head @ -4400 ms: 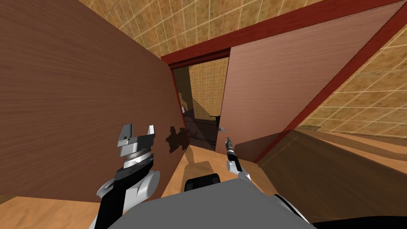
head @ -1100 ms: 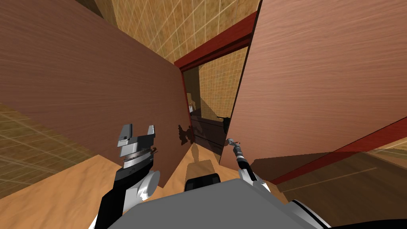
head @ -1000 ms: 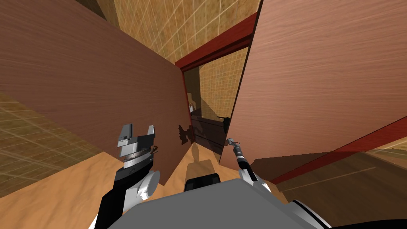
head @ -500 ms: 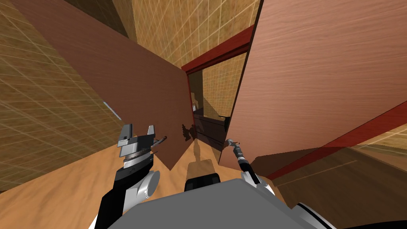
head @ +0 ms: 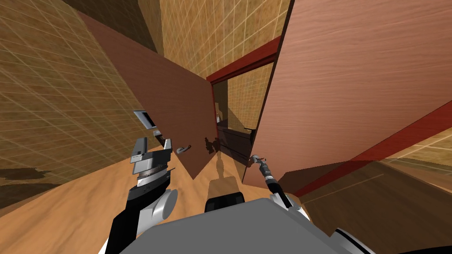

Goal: Pull the door open

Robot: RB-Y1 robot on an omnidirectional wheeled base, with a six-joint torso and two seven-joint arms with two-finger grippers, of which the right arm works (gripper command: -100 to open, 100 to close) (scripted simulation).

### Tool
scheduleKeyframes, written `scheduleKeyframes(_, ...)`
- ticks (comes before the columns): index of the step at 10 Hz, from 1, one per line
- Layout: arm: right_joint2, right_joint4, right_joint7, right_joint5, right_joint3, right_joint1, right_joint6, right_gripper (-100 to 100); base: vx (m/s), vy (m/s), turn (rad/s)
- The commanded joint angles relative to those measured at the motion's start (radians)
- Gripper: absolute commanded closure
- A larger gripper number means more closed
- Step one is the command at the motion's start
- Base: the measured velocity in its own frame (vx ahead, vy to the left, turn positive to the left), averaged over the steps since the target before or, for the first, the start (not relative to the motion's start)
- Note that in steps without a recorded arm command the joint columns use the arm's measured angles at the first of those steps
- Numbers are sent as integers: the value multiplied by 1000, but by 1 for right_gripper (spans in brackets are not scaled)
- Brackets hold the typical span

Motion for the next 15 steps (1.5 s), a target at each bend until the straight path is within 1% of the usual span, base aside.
scheduleKeyframes(1, -12, -6, -14, 4, 19, 19, -17, 100, -217, -13, 110)
scheduleKeyframes(2, -25, -11, -29, 6, 36, 31, -34, 100, -231, -11, 126)
scheduleKeyframes(5, -54, -20, -60, 12, 71, 58, -68, 100, -251, -29, 118)
scheduleKeyframes(6, -48, -23, -49, 10, 62, 53, -54, 100, -116, -6, 13)
scheduleKeyframes(7, -59, -22, -61, 10, 84, 73, -79, 100, -153, -24, 132)
scheduleKeyframes(12, -104, -24, -98, 3, 147, 127, -165, 100, -200, -53, 143)
scheduleKeyframes(14, -119, -25, -110, 1, 167, 144, -192, 100, -169, -52, 123)
scheduleKeyframes(15, -112, -32, -102, 2, 162, 143, -178, 100, -83, -7, 22)
